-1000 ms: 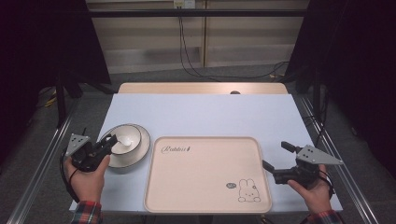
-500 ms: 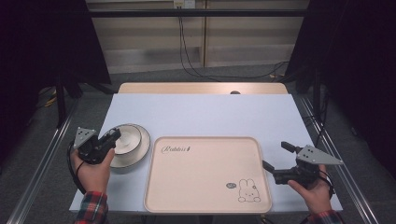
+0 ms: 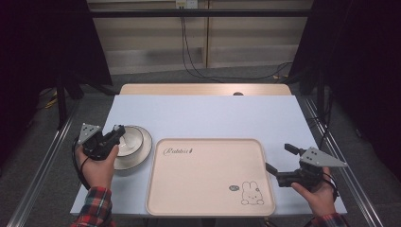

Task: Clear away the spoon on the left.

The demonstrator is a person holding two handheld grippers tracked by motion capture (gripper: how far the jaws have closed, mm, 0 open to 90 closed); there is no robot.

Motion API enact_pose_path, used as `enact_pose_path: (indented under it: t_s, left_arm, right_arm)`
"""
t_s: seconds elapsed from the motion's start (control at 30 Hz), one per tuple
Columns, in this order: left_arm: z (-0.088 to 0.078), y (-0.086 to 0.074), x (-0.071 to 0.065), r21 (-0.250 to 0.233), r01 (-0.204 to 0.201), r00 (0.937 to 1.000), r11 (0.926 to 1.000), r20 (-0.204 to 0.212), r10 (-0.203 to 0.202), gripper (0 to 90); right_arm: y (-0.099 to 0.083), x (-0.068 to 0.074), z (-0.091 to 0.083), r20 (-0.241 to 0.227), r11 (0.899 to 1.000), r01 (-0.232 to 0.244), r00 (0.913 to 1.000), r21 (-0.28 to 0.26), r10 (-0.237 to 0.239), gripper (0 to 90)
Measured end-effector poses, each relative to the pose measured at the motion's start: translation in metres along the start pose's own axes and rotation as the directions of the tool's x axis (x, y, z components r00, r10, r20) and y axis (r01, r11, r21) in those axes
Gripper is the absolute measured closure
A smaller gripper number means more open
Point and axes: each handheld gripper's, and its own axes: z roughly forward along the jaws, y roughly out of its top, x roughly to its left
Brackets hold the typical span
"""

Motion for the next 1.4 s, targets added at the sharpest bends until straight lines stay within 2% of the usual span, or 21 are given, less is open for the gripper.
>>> enact_pose_path:
  t_s: [0.2, 0.4, 0.63, 0.87, 1.1, 1.23, 1.3, 1.4]
  left_arm:
    - [0.009, 0.003, 0.002, -0.004, 0.009, 0.9999, 1.0000, 0.010, -0.009, 84.9]
    - [0.015, 0.002, 0.003, -0.028, 0.031, 0.9994, 0.9991, 0.016, -0.030, 84.9]
    - [0.019, 0.001, 0.002, -0.048, 0.013, 0.9998, 0.9988, 0.013, -0.012, 85.0]
    - [0.020, -0.001, 0.003, -0.063, 0.023, 0.9996, 0.9978, 0.019, -0.022, 85.1]
    - [0.017, -0.001, 0.003, -0.049, 0.029, 0.9994, 0.9984, 0.020, -0.028, 85.5]
    - [0.015, 0.001, 0.004, -0.050, 0.034, 0.9989, 0.9982, 0.034, -0.033, 85.5]
    - [0.012, 0.003, 0.005, -0.051, 0.028, 0.9993, 0.9983, 0.024, -0.027, 85.5]
    - [0.010, 0.004, 0.006, -0.056, 0.042, 0.9989, 0.9976, 0.024, -0.041, 85.6]
  right_arm:
    - [0.000, 0.000, 0.001, 0.003, 1.000, -0.004, 1.0000, 0.002, 0.004, 2.2]
    - [-0.001, -0.001, 0.001, 0.007, 1.000, -0.004, 1.0000, 0.006, 0.004, 2.1]
    - [-0.001, -0.002, 0.000, 0.005, 1.000, -0.011, 0.9999, 0.007, 0.011, 1.9]
    - [-0.001, -0.002, 0.000, 0.005, 1.000, -0.008, 1.0000, 0.006, 0.008, 1.9]
    - [-0.001, -0.002, 0.000, 0.005, 1.000, -0.008, 1.0000, 0.007, 0.008, 1.8]
    - [-0.001, -0.003, 0.000, 0.008, 1.000, -0.014, 0.9999, 0.006, 0.013, 1.8]
    - [-0.001, -0.003, 0.000, 0.008, 1.000, -0.017, 0.9998, 0.006, 0.017, 1.8]
    - [-0.001, -0.003, 0.000, 0.008, 1.000, -0.013, 0.9999, 0.006, 0.013, 1.8]
